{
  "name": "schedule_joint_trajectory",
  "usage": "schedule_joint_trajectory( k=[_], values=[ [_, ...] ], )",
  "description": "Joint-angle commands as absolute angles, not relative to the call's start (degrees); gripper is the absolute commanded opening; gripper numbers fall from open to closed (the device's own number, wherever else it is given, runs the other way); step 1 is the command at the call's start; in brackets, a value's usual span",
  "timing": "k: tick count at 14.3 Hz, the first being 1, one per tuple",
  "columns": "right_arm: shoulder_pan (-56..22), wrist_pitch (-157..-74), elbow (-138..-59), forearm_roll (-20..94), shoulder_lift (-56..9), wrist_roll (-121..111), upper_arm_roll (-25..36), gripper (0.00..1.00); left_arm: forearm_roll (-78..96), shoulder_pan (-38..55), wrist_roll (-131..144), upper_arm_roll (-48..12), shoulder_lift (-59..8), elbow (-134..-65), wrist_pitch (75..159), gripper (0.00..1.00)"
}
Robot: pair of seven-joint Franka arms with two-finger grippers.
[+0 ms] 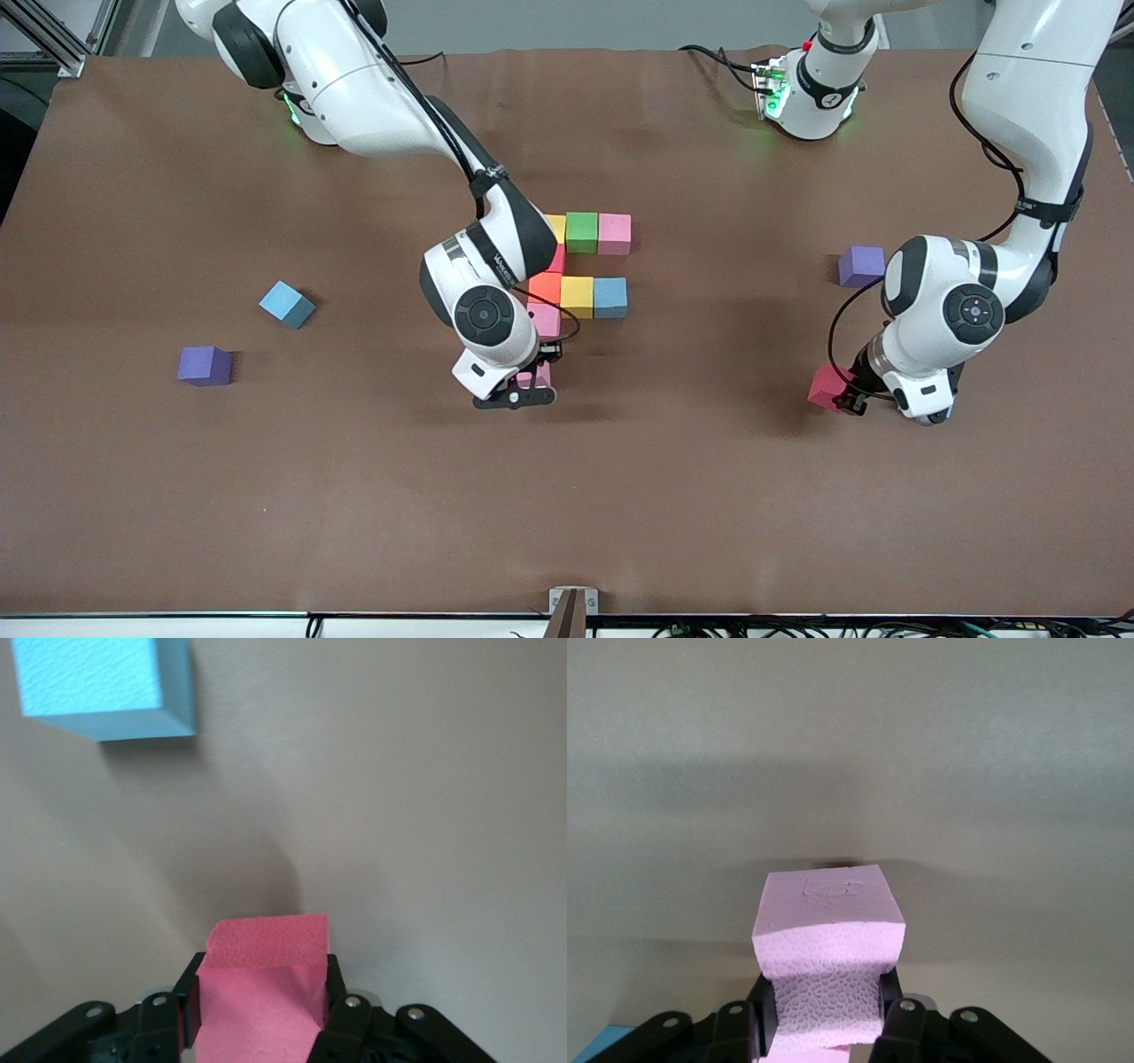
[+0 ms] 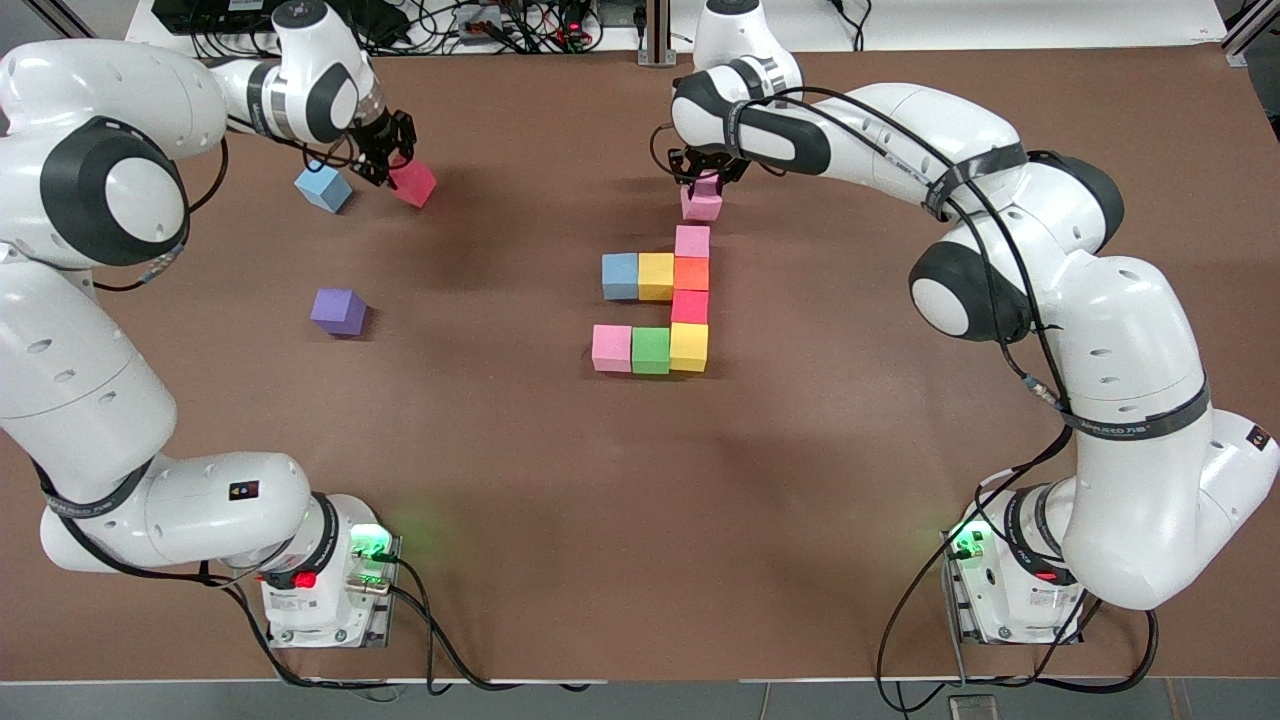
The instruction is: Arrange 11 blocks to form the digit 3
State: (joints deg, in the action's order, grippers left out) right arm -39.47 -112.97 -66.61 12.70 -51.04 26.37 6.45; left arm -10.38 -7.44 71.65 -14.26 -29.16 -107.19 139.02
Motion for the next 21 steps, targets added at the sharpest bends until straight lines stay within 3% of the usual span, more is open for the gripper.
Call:
schedule_joint_trajectory(
  k=[1, 7, 21],
  values=[
    [-39.81, -111.97, -65.04, 14.59, -52.12, 26.81, 7.03, 0.40, -10.90, -7.21, 71.99, -16.34, -28.04, -103.11, 133.79, 0.00],
    [-39.99, -111.71, -64.95, 14.76, -52.65, 26.72, 6.94, 0.40, -10.55, -7.82, 72.59, -21.43, -25.23, -98.00, 124.73, 0.01],
    [-40.52, -109.86, -63.98, 16.35, -53.79, 26.72, 7.03, 0.40, -9.58, -8.09, 72.60, -21.80, -23.21, -95.98, 117.43, 0.03]
  ],
)
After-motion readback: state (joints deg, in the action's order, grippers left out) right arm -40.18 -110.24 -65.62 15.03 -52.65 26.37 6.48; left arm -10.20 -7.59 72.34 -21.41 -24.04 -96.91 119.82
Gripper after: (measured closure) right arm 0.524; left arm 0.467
